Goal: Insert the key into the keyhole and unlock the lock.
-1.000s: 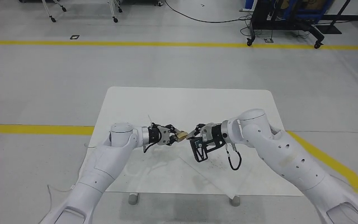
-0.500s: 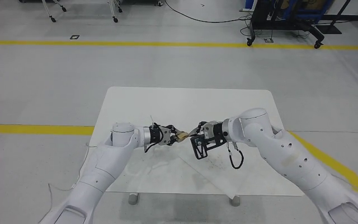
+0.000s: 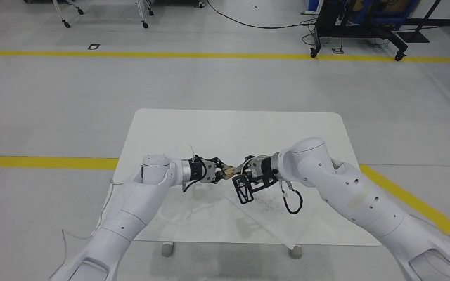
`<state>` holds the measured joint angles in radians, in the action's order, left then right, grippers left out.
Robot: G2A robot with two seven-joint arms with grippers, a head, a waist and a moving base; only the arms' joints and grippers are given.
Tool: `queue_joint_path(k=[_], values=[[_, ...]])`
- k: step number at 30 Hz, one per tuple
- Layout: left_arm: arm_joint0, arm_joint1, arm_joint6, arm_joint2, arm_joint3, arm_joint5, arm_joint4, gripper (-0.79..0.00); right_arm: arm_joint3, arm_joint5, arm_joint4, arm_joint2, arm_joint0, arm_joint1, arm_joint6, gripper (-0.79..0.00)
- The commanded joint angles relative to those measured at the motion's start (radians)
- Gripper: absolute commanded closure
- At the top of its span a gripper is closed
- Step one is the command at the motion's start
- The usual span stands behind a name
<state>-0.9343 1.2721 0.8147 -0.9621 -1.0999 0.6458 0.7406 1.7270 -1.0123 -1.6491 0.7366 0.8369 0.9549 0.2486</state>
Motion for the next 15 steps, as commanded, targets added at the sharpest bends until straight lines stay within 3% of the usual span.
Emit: queue_joint_path(k=[1,15], values=[[-0.003,-0.001,-0.024,-0.006,-0.004,-0.014,-0.005,0.0,0.001,0.0,0.011,0.009,0.0,-0.001,0.01,0.0],[-0.015,-0.004,-0.055,-0.006,-0.028,-0.007,-0.009,0.0,0.019,0.0,0.038,-0.003,0.006,-0.001,0.058,0.0]])
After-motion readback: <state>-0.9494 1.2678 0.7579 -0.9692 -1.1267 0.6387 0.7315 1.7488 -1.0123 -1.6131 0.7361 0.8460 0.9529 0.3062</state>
